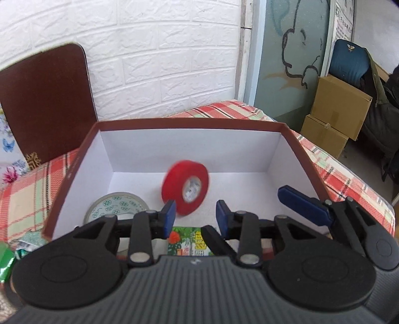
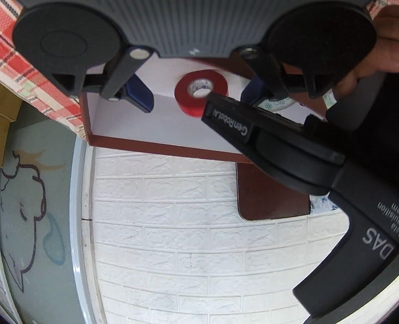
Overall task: Organize objects
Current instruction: 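Carry the red tape into the brown box and open the left tool, then move the left tool to the bag of cotton swabs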
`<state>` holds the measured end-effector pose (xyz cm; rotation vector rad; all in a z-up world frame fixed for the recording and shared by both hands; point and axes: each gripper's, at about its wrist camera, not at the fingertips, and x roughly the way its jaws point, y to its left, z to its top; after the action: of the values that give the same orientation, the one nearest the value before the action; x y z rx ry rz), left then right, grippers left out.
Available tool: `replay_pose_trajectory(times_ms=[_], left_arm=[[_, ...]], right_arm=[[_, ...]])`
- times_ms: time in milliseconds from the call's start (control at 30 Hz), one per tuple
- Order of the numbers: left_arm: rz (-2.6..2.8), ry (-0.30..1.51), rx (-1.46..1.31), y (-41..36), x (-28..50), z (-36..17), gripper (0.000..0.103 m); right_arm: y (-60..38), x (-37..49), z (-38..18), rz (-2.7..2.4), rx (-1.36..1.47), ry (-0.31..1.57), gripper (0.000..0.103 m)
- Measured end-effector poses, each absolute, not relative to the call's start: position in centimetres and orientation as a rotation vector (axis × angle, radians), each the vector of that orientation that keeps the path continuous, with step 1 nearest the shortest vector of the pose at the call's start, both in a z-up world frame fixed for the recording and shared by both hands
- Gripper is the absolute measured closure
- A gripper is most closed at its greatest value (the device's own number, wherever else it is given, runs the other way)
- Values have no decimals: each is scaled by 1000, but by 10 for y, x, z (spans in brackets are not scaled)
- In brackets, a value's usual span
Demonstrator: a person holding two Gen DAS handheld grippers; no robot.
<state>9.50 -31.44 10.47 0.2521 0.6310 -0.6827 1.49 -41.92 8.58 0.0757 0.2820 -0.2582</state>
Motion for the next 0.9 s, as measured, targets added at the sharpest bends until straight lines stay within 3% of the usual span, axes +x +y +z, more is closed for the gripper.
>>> replay_pose_trajectory(times_ms=[300,900], left_arm=[[-579,583,284,-268,58,112,63],[-357,690,283,-172,45,64,60]], right_arm=[[-372,-22,89,-274,74,225,23],[-346,-41,64,-134,363,471,23]])
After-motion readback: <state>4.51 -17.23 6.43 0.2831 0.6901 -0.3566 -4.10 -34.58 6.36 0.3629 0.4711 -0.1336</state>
